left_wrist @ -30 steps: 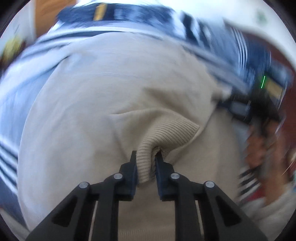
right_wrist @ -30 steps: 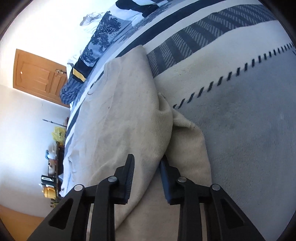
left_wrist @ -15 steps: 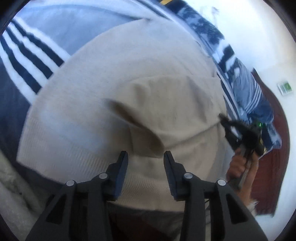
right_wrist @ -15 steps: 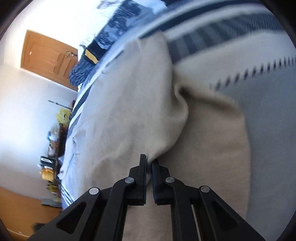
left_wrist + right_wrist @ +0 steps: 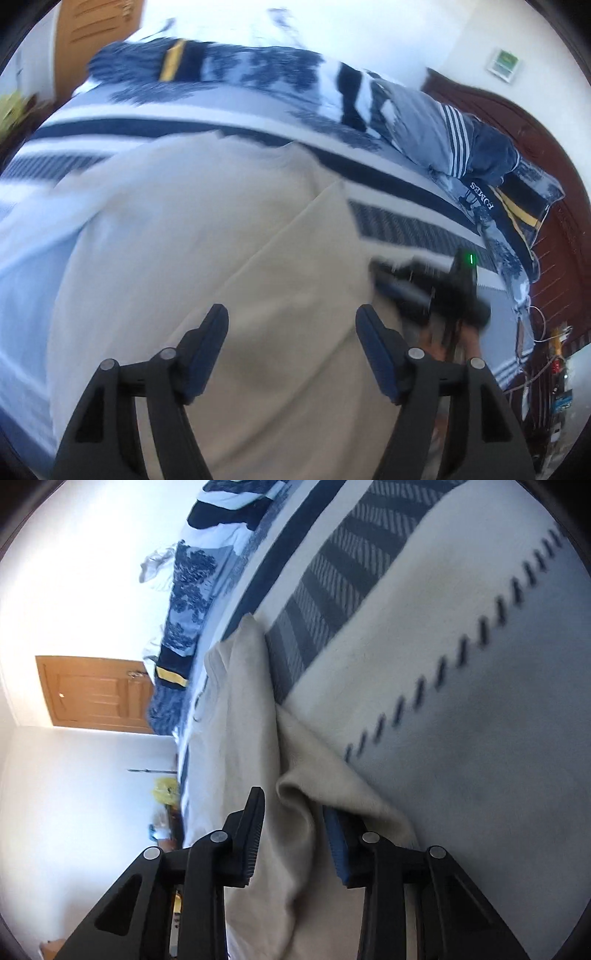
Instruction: Fold small clothes
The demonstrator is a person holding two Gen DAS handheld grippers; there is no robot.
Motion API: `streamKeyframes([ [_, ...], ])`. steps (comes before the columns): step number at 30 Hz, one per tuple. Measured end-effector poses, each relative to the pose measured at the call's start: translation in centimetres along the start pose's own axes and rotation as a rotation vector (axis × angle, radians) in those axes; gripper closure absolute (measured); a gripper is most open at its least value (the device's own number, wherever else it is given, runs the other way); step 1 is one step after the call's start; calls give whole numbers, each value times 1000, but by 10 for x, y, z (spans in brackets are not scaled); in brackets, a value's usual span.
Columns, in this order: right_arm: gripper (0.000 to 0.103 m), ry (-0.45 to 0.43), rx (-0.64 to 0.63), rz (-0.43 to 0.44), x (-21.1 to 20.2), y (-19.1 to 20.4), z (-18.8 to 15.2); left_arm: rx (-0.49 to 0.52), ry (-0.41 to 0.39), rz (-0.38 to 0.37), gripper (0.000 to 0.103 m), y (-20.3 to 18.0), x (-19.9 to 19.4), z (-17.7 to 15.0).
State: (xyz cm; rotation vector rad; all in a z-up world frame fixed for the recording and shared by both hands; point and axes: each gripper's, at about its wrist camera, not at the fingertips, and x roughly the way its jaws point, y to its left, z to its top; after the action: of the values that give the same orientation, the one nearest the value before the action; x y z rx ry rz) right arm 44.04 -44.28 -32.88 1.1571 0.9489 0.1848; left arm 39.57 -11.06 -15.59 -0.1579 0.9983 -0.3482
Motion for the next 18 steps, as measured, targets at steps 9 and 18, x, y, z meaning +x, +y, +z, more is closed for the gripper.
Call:
streamKeyframes([
  [9, 97, 11, 136, 46, 13, -22, 30, 272, 156, 95, 32, -96, 184, 120],
  [18, 98, 13, 247, 134, 4, -40, 29, 249, 227, 212, 45, -101, 297, 173],
])
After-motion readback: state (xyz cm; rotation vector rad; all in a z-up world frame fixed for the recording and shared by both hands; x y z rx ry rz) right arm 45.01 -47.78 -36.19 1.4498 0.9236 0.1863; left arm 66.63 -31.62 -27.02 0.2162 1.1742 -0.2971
